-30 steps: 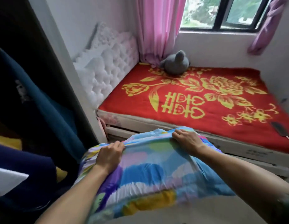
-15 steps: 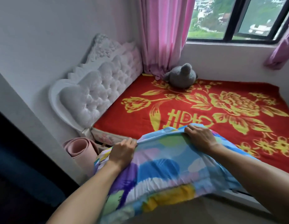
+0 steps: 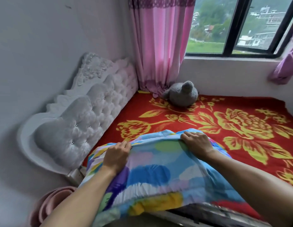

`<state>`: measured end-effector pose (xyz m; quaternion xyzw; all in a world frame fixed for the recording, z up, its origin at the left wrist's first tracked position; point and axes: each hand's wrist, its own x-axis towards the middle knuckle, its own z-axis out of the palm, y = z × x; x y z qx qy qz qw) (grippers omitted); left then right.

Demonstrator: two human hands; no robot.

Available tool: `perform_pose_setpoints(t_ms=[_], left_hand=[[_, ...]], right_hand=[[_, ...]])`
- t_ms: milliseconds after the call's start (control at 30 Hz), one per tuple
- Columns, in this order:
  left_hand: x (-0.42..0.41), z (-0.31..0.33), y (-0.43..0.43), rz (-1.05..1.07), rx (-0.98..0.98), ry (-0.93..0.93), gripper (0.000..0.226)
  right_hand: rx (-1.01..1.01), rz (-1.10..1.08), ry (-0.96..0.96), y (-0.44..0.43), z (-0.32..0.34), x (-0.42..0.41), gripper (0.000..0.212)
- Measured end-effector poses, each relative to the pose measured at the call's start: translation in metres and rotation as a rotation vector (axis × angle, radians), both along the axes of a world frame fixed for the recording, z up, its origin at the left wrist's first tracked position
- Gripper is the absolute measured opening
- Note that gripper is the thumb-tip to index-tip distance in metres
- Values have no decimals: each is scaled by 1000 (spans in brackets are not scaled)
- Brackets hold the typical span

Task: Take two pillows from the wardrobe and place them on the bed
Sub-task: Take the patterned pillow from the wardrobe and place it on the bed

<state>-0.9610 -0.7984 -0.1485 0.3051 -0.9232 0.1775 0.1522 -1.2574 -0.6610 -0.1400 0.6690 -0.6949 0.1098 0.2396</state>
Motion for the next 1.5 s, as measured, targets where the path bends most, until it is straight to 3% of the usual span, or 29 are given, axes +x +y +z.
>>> perform_pose_setpoints(t_ms=[267,367,500,733,967,1067,1267,1400,1500], left_hand=[[-48,-15,-120,105,22,-35,19],[-61,-17,-161,147,71,-56,6],[-72,-14,-210,217,140,-21,14],[-75,-30,-304,232,201,10,21],[-74,-65,-423,94,246,58,19],[-74,-80,-462,59,297,84,5],[-86,-96,-502,-37,337,101,3],[-100,-99,-516,-48,350,74,20],[-111,-94,-527,-46,395,87,12]], right_hand=[[52,93,-6,-146,-15,-58,15],[93,119,-32,-203,-19,-76,29],[180,117,-60,-273,-16,-88,11],[253,104,-175,-387,-34,-92,21],[345,-78,-236,-495,-68,-81,21],[370,-133,-229,-531,-76,-78,18],[322,-199,-247,-577,-77,-86,17],[308,-223,-226,-593,-74,-98,16],[291,-228,-215,-607,-71,-111,16]])
